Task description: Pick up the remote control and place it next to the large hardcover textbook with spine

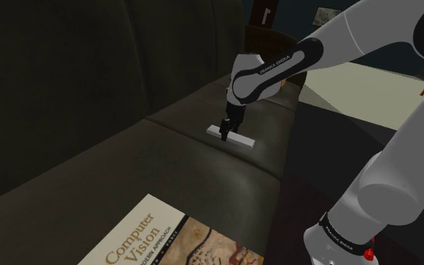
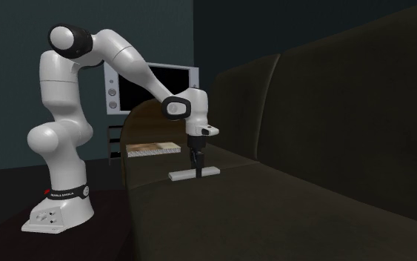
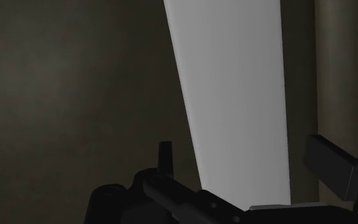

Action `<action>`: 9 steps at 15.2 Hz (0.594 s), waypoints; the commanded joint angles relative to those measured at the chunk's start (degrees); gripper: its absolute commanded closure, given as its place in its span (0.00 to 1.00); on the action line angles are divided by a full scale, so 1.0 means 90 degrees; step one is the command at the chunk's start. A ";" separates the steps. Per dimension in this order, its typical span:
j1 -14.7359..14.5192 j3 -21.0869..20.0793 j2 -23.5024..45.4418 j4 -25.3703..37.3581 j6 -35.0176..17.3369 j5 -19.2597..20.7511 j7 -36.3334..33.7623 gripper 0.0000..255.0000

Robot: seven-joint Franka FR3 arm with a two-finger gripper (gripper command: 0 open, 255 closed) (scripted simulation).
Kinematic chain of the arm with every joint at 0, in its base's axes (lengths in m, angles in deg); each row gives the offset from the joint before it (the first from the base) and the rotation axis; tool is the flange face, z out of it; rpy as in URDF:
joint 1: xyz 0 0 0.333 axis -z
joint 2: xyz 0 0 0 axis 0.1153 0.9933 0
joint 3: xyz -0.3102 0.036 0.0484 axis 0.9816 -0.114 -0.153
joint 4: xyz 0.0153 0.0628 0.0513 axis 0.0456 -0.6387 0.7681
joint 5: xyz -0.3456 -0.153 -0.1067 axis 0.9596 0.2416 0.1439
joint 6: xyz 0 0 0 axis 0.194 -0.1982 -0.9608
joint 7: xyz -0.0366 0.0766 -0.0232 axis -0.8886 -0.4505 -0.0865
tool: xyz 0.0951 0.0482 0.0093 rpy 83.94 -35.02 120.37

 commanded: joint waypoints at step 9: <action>0.0000 0.0000 0.0003 -0.0004 -0.0008 0.0000 0.0000 1.00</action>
